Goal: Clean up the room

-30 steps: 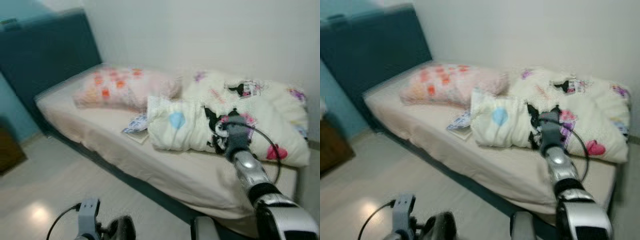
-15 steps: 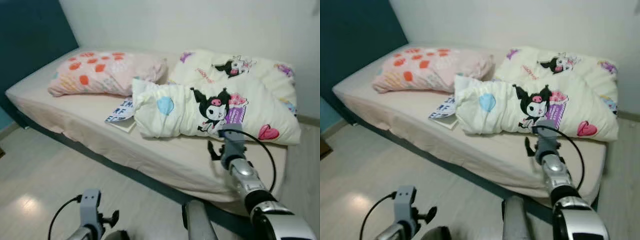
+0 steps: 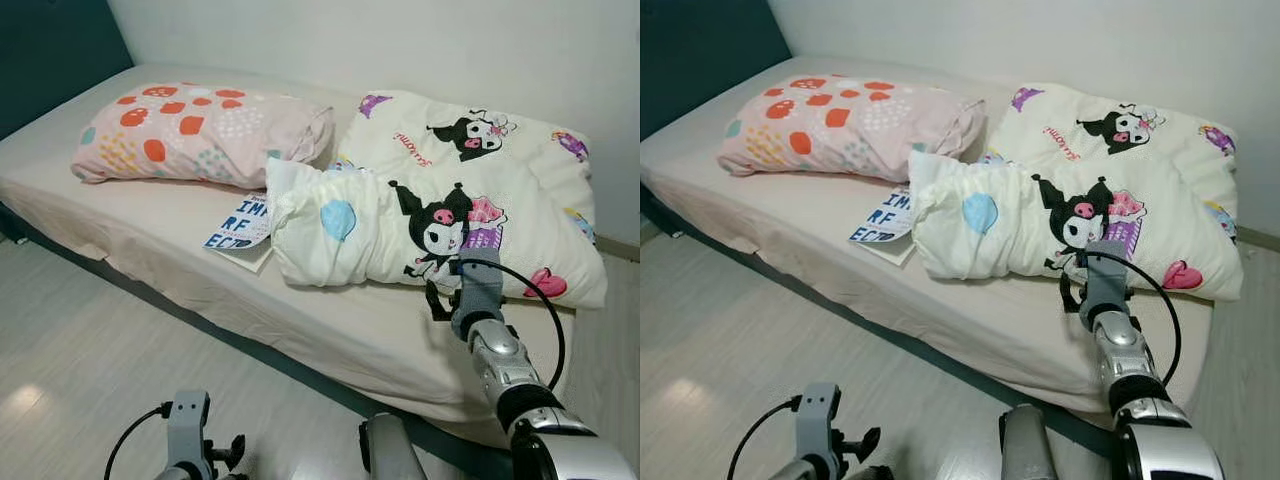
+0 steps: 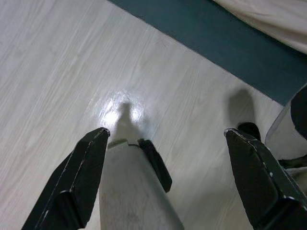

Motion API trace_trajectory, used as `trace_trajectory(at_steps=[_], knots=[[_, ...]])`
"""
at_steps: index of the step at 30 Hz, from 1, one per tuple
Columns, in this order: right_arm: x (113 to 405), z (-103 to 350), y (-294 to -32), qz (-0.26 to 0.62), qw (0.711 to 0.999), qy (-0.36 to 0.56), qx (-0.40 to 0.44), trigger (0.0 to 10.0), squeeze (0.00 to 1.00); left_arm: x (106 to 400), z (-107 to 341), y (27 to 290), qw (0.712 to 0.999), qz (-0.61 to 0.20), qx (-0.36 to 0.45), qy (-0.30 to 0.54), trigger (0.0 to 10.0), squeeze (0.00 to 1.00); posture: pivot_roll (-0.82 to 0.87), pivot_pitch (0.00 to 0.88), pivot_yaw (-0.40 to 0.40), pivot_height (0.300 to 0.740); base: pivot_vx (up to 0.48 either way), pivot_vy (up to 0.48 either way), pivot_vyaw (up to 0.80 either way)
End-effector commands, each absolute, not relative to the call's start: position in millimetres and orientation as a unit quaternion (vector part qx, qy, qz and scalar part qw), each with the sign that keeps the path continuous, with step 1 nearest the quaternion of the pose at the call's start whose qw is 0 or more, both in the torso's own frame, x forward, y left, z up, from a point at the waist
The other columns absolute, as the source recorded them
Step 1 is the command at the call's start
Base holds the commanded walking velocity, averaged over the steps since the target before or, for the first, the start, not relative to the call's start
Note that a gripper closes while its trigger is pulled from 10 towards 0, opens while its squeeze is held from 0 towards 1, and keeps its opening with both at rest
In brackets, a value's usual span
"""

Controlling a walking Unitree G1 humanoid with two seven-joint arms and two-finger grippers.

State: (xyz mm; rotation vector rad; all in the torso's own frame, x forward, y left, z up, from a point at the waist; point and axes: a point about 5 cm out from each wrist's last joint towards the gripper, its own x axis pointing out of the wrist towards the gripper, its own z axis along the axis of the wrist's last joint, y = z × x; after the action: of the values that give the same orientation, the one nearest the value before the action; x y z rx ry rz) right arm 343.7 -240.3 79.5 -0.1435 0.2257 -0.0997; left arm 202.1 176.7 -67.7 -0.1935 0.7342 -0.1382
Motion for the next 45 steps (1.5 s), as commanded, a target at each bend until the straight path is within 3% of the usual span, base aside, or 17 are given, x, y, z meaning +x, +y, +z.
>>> trace_trajectory(at_steps=[1,2,6,9,14,25,33,45], knots=[[338.6,73.7,-241.4,-0.049,0.989,0.116,-0.073,10.0,0.0,187.0,-75.3,180.9,0.919,-0.066,-0.092,0.379,10.0,0.0,-0.13,0.177,0.096,0.579,0.0,0.0,0.0],[338.3,73.9,-242.5,-0.05,0.989,0.116,-0.076,10.0,0.0,183.0,-76.6,181.8,0.918,-0.073,-0.087,0.381,10.0,0.0,-0.11,0.221,0.098,0.579,0.0,0.0,0.0],[338.8,74.9,-243.6,-0.052,0.989,0.117,-0.08,10.0,0.0,180.7,-77.1,182.4,0.918,-0.078,-0.084,0.381,10.0,0.0,-0.11,0.226,0.099,0.579,0.0,0.0,0.0],[351.3,94.5,-244.9,-0.044,0.991,0.095,-0.087,10.0,0.0,180.4,-73.5,189.2,0.924,-0.09,-0.081,0.362,10.0,0.0,-0.05,0.298,0.108,0.579,0.0,0.0,0.0],[365.4,114.3,-234.8,-0.017,0.994,0.071,-0.077,10.0,0.0,190.2,-66.6,188.1,0.932,-0.105,-0.079,0.338,10.0,0.0,-0.04,0.341,0.119,0.579,0.0,0.0,0.0],[380.1,134.5,-220.2,0.003,0.998,0.061,-0.035,10.0,0.0,213.2,-51.7,172.3,0.943,-0.14,-0.083,0.291,10.0,0.0,-0.03,0.346,0.124,0.559,0.0,0.0,0.0],[388.9,166.9,-237.5,-0.022,0.997,0.023,-0.07,10.0,0.0,233.5,-39.0,162.7,0.949,-0.15,-0.094,0.261,10.0,0.0,-0.06,0.288,0.128,0.534,0.0,0.0,0.0],[392.5,195.0,-257.5,-0.055,0.993,-0.002,-0.104,10.0,0.0,240.9,-29.7,159.5,0.953,-0.168,-0.095,0.235,10.0,0.0,-0.03,0.334,0.141,0.504,0.0,0.0,0.0]])
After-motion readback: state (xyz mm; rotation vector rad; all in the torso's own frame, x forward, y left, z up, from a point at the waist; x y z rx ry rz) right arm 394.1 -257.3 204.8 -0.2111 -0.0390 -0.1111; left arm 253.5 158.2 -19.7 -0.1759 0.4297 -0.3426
